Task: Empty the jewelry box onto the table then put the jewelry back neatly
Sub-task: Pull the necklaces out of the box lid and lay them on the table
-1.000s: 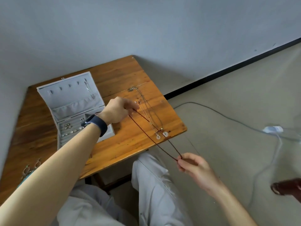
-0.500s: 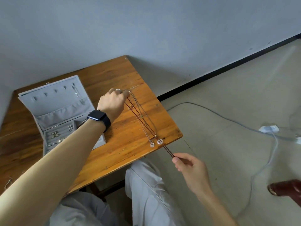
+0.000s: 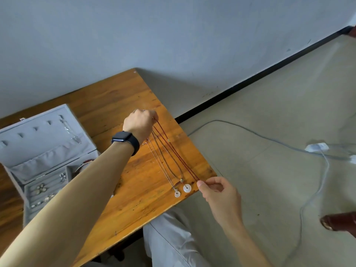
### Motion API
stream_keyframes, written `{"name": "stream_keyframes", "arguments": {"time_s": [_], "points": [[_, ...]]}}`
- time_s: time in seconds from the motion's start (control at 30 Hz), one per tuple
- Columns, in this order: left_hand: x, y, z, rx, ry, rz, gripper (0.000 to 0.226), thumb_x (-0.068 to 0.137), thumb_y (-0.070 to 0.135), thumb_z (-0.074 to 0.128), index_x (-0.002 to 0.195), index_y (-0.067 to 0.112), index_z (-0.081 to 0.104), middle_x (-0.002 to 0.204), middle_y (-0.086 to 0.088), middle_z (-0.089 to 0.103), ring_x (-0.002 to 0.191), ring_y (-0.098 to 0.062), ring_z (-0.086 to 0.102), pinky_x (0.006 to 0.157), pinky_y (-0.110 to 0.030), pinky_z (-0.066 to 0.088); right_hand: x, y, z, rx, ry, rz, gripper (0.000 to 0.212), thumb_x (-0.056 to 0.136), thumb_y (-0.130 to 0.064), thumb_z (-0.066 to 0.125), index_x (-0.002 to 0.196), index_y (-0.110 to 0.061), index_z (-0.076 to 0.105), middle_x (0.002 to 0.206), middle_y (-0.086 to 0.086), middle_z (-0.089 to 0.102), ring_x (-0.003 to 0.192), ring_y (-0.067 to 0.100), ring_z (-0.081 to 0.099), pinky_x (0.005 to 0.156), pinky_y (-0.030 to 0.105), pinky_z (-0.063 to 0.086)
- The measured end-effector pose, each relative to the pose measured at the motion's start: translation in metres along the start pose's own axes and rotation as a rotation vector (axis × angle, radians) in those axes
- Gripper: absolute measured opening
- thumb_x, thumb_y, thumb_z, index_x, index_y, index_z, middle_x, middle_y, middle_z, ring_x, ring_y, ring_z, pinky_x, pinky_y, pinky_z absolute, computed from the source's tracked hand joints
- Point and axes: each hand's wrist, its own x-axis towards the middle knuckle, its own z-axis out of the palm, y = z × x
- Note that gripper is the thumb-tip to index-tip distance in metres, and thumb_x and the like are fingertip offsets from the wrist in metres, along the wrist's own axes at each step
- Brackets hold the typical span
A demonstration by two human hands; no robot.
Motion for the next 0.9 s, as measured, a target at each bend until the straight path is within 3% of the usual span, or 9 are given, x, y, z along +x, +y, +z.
{"name": "stream_keyframes", "arguments": {"time_s": [0.13,0.23,0.37,0.7,0.9], "points": [[0.005,-0.002,0.014,-0.004,-0.013,-0.006,0.026,0.096,0.009,0.055,0.104,0.028,0.072,0.092,-0.004,0.068,0.078,-0.027,0.055,0.066,-0.031,0.044,0.01,0.002,0.001,0.049,-0.025,0.116,0.037,0.069,-0.041,0.083,0.087,-0.02,0.058,0.067,-0.006,0.072,0.067,0.015,0.07,0.076,0.043,0.058],[0.006,-0.006,0.023,0.045,0.005,0.038,0.031,0.093,0.005,0.056,0.101,0.029,0.074,0.092,-0.002,0.068,0.089,-0.027,0.056,0.072,-0.031,0.038,0.012,0.004,0.0,0.08,-0.065,0.153,0.045,0.062,-0.043,0.084,0.085,-0.015,0.057,0.067,-0.001,0.073,0.064,0.017,0.071,0.079,0.05,0.059],[0.01,-0.007,0.028,0.037,-0.006,0.039,0.03,0.096,0.008,0.055,0.103,0.03,0.074,0.092,-0.002,0.068,0.084,-0.021,0.048,0.072,-0.032,0.038,0.01,0.01,0.003,0.094,-0.077,0.182,0.047,0.062,-0.043,0.085,0.086,-0.014,0.056,0.068,0.0,0.074,0.062,0.015,0.071,0.078,0.049,0.06],[0.024,-0.007,0.03,0.037,-0.028,0.057,0.023,0.098,0.016,0.058,0.108,0.028,0.075,0.105,-0.003,0.071,0.099,-0.029,0.06,0.082,-0.039,0.051,0.012,0.017,0.011,0.128,-0.058,0.097,0.047,0.07,-0.045,0.085,0.084,-0.014,0.052,0.071,0.002,0.072,0.064,0.015,0.069,0.067,0.034,0.059],[0.023,-0.006,0.037,0.04,-0.025,0.065,0.019,0.096,0.024,0.058,0.107,0.028,0.075,0.105,-0.003,0.072,0.09,-0.029,0.064,0.072,-0.034,0.05,0.012,0.025,0.011,0.176,-0.07,0.07,0.043,0.073,-0.041,0.086,0.084,-0.016,0.052,0.075,0.004,0.071,0.065,0.015,0.068,0.062,0.024,0.056]]}}
